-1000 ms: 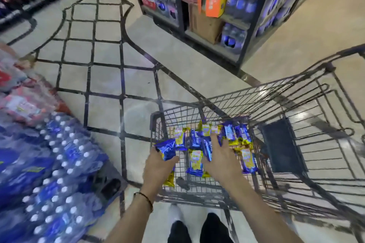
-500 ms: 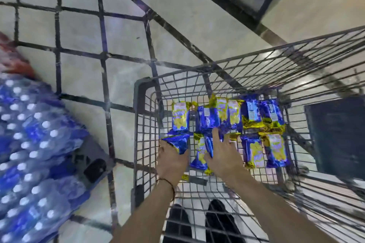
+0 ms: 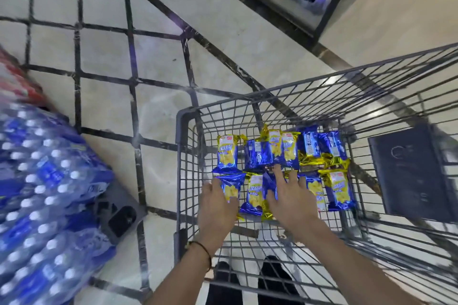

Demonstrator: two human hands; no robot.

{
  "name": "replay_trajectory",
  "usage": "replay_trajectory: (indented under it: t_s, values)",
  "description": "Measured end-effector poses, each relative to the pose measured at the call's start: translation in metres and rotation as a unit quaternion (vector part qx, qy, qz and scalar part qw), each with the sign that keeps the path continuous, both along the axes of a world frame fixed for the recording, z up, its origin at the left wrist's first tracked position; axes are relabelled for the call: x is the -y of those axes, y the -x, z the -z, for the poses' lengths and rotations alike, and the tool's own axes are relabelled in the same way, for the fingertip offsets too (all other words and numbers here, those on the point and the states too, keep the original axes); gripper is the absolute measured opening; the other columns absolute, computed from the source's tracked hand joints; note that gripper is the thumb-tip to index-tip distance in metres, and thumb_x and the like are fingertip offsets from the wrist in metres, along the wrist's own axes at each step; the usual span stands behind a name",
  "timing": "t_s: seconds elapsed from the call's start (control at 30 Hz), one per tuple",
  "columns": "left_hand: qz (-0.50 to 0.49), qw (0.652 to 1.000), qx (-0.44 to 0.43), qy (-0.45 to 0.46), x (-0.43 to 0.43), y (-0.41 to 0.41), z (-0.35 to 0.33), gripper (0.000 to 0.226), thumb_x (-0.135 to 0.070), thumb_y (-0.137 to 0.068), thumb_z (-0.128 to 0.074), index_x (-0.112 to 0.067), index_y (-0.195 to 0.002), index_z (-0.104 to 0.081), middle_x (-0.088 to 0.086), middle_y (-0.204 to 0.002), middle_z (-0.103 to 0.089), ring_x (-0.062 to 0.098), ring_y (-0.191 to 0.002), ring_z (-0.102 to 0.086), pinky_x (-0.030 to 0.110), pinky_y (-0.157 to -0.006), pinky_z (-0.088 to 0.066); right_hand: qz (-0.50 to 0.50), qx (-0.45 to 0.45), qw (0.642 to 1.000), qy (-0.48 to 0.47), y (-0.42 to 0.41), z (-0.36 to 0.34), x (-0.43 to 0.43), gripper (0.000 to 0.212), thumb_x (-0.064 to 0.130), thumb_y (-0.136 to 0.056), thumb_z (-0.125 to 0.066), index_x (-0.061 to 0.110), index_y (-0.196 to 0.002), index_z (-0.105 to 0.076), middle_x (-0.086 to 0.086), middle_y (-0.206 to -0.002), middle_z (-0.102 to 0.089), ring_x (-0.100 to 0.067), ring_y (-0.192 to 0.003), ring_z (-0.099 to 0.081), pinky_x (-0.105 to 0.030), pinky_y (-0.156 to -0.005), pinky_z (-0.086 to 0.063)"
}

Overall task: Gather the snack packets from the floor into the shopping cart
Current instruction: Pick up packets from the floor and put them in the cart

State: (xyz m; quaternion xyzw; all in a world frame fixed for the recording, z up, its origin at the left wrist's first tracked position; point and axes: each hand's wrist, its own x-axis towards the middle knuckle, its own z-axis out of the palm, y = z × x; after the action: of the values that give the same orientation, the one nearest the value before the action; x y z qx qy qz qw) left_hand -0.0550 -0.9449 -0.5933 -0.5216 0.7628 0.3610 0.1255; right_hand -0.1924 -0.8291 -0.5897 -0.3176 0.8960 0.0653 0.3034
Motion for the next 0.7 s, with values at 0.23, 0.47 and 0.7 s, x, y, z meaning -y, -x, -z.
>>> replay_trajectory:
  t_s: [0.23, 0.47, 0.7]
  values:
    - [0.321, 0.912, 0.124, 0.224, 0.020, 0.007, -0.134, 0.045, -0.032, -0.095, -0.045, -0.020, -0.139, -0.039, 0.007, -0.140, -0.045, 0.031, -0.130, -0.041, 0.048, -0.105, -0.033, -0.127, -0.008, 0.991, 0.038, 0.016, -0.113, -0.009, 0.054, 0.038, -0.098, -0.043, 0.024, -0.147, -0.027, -0.009, -0.145, -0.036, -0.033, -0.134, -0.030, -0.050, -0.104, -0.039]
    - [0.296, 0.901, 0.050, 0.313, 0.047, -0.021, -0.268, 0.036, -0.037, -0.095, -0.048, -0.019, -0.126, -0.053, 0.008, -0.128, -0.054, 0.032, -0.117, -0.049, 0.046, -0.093, -0.040, -0.160, -0.114, 0.971, 0.133, 0.000, -0.265, 0.009, 0.049, 0.040, -0.097, -0.043, 0.022, -0.142, -0.036, -0.009, -0.141, -0.042, -0.032, -0.130, -0.036, -0.051, -0.099, -0.041]
    - [0.198, 0.896, 0.036, 0.395, 0.062, -0.077, -0.367, 0.036, -0.035, -0.098, -0.041, -0.018, -0.129, -0.048, 0.008, -0.129, -0.050, 0.033, -0.116, -0.047, 0.044, -0.090, -0.038, -0.225, -0.173, 0.932, 0.224, -0.015, -0.365, 0.042, 0.043, 0.044, -0.096, -0.044, 0.023, -0.133, -0.044, -0.003, -0.128, -0.050, -0.029, -0.117, -0.044, -0.045, -0.090, -0.046]
